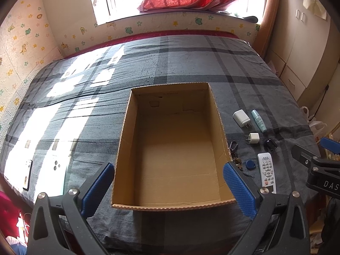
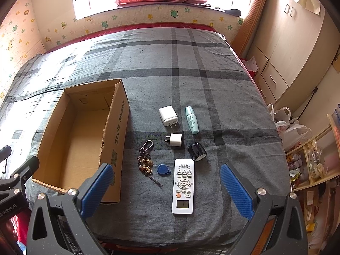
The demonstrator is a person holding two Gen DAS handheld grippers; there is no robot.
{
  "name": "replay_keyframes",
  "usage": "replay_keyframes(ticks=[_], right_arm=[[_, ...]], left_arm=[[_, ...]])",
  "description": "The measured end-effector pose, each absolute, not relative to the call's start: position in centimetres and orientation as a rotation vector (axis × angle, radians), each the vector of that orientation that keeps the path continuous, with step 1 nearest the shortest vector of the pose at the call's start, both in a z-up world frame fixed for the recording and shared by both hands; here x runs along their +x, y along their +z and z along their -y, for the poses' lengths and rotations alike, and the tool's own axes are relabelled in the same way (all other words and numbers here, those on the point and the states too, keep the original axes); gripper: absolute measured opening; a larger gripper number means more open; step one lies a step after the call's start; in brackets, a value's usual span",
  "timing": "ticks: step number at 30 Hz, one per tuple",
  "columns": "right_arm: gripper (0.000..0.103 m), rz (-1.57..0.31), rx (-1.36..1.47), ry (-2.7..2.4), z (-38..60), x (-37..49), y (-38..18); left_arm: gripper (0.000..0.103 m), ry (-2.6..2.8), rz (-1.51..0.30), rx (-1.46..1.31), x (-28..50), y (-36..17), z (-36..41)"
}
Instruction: Organize rigid objects
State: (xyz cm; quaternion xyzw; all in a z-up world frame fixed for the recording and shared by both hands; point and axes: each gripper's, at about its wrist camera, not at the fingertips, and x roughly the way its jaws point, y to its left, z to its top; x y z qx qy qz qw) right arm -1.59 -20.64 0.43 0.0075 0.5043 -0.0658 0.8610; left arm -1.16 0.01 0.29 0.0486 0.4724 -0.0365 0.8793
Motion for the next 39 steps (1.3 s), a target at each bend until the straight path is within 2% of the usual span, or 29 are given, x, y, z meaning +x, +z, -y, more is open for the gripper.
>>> replay_keyframes(ticks=[39], right_arm=[[0.103, -1.072, 0.011, -0.153, 21.0, -0.6, -0.1]], left_arm=[[0.103, -0.056, -0.984, 0.082, -0.1, -0.1, -2.2]])
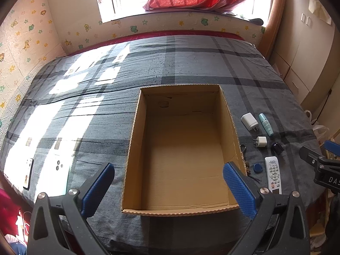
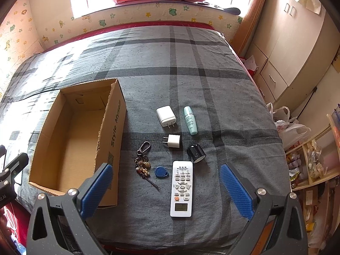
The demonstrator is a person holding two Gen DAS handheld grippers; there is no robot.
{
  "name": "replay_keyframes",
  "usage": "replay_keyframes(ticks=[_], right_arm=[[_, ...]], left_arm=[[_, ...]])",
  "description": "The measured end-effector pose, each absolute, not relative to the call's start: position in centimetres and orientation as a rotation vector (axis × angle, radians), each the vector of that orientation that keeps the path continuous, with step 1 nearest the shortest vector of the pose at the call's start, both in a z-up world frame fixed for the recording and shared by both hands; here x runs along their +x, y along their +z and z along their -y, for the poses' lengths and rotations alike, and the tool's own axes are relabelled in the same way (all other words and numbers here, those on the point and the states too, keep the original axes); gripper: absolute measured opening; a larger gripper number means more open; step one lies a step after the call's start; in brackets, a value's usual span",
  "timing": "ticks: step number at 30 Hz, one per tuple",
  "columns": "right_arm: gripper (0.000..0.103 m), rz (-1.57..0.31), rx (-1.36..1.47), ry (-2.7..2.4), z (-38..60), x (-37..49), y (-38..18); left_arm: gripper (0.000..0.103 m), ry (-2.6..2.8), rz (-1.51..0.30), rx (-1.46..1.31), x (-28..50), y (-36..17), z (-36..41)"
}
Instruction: Organize rigid objects
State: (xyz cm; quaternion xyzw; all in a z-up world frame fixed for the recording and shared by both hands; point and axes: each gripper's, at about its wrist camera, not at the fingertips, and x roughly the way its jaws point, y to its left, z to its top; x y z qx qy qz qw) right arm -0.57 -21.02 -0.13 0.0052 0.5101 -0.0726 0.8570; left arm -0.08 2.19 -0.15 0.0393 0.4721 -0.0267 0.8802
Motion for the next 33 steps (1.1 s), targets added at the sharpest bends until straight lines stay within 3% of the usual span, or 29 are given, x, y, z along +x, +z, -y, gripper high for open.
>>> replay_keyframes(ticks=[12, 31, 33], right_arm=[[0.103, -1.079, 0.001, -0.170, 21.1, -0.3, -0.5], [0.103, -1.132, -0.013, -0.203, 22.0, 0.5, -3.2], [0.103, -1.143, -0.009, -0.212, 22.3, 0.6, -3.7]], left_arm=[[0.103, -0.015, -0.992, 0.054, 1.7, -1.9, -6.0], [0.103, 0.010, -1.096, 0.025, 7.8, -11.1, -11.1], [0.098, 0.005, -1.099, 0.022, 8.1, -11.6, -11.2]])
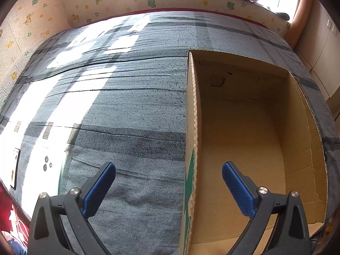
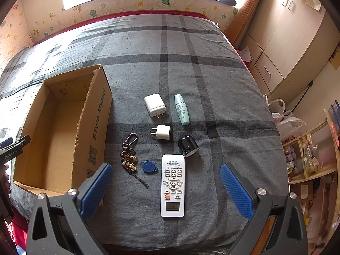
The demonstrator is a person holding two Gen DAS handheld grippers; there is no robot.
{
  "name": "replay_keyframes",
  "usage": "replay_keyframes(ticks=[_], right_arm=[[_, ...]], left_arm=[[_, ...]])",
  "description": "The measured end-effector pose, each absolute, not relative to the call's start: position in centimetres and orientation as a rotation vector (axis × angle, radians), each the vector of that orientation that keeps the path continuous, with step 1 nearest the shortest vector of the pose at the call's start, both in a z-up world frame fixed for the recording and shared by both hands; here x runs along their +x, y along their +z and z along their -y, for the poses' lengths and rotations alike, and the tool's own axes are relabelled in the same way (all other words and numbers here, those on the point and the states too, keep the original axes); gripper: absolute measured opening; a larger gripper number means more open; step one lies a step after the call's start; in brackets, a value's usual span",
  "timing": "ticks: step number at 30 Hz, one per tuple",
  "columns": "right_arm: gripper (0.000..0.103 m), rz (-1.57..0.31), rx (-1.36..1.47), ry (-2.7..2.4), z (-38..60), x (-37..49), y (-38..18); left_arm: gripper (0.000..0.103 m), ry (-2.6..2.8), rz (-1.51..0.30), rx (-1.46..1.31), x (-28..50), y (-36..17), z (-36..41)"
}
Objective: Organize rigid objects
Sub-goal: 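Move the left gripper to the box wall and clamp its edge, then grasp the white remote control with the right gripper while left gripper holds box wall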
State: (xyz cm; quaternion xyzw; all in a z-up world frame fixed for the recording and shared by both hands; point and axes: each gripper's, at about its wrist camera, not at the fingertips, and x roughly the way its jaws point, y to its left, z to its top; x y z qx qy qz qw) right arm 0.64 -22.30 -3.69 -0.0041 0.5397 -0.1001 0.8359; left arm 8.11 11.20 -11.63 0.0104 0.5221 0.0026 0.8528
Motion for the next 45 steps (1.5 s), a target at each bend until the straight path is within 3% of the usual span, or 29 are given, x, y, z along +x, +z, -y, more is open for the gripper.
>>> replay_keyframes(ticks=[2, 4, 6, 9, 21, 45], right_arm=[[0.103, -1.151, -0.006, -0.219, 22.6, 0.7, -4.1], [0.103, -1.156, -0.003, -0.223, 22.8, 0.7, -4.3], [0.103, -1.159, 0.000, -0.223, 22.9, 0.8, -4.6], [0.103, -1.167, 0.003, -0.228, 23.1, 0.9, -5.1], [0.103, -1.189, 0.042, -0.220, 24.2, 1.4, -7.5], [0.102, -1.281, 0.074, -0.174, 28.0, 2.1, -18.2]], left_arm=[[0.086, -0.038, -1.111, 0.007, 8.4, -12.2, -11.2], [0.065, -0.084, -1.114, 0.009, 8.4, -12.7, -10.7], [0.035, -0.083, -1.133, 0.043, 8.5, -13.4, -10.3], [0.013, -0.133, -1.157, 0.012, 8.6, -14.5, -10.0], [0.012, -0.115, -1.154, 0.059, 8.3, -15.0, -9.4], [0.012, -0.109, -1.171, 0.059, 8.3, -15.3, -9.0]])
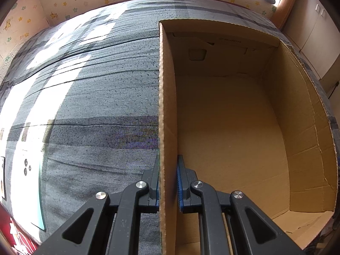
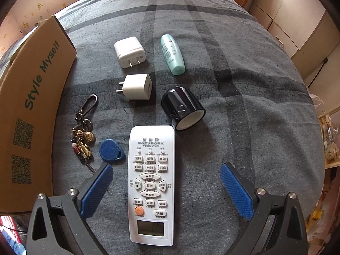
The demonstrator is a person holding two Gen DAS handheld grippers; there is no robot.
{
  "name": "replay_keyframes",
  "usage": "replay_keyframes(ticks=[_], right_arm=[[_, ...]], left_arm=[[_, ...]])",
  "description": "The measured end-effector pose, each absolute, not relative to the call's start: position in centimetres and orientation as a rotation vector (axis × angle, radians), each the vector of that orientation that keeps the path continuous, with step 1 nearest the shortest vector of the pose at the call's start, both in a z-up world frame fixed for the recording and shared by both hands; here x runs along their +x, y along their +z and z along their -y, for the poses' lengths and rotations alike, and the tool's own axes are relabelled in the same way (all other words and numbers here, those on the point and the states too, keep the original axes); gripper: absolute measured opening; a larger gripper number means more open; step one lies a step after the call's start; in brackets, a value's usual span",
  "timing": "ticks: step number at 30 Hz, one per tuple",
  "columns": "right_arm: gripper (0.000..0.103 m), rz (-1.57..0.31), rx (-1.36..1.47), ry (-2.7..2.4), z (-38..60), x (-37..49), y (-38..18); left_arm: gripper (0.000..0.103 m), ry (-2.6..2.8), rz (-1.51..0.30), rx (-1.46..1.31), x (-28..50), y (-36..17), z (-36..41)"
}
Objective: Organize rigid objects
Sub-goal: 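Grasp the white remote control with the right gripper while left gripper holds box wall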
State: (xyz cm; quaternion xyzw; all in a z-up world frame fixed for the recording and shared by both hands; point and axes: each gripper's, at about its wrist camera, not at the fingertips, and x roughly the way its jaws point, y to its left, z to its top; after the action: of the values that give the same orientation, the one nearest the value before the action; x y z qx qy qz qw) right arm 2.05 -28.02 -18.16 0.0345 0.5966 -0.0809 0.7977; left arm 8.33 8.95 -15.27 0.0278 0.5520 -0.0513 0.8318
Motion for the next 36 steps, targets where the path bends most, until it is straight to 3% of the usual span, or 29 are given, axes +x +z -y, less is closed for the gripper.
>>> replay_keyframes(ticks=[6, 9, 11, 12, 36], right_arm=[[0.097, -1.318, 0.095, -0.154, 27.7, 2.3, -19.3], [0.077, -1.339, 0.070, -0.149, 27.2, 2.2, -19.8], [0.053, -1.344, 0.070, -0.137, 26.8, 2.2, -20.0], [0.049, -1.340, 0.082, -0.128, 26.6, 2.2, -19.9], [0.049, -1.247, 0.079, -0.097, 25.3, 1.3, -13.1]], left_arm=[[0.012, -0.105, -1.170, 0.072, 8.4, -15.5, -8.8], [0.012, -0.104, -1.170, 0.070, 8.3, -15.6, -8.6], [0.012, -0.104, -1.170, 0.069, 8.4, -15.6, -8.7], [0.012, -0.104, -1.170, 0.068, 8.4, -15.7, -8.7], [0.012, -0.103, -1.164, 0.065, 8.2, -15.7, -9.0]])
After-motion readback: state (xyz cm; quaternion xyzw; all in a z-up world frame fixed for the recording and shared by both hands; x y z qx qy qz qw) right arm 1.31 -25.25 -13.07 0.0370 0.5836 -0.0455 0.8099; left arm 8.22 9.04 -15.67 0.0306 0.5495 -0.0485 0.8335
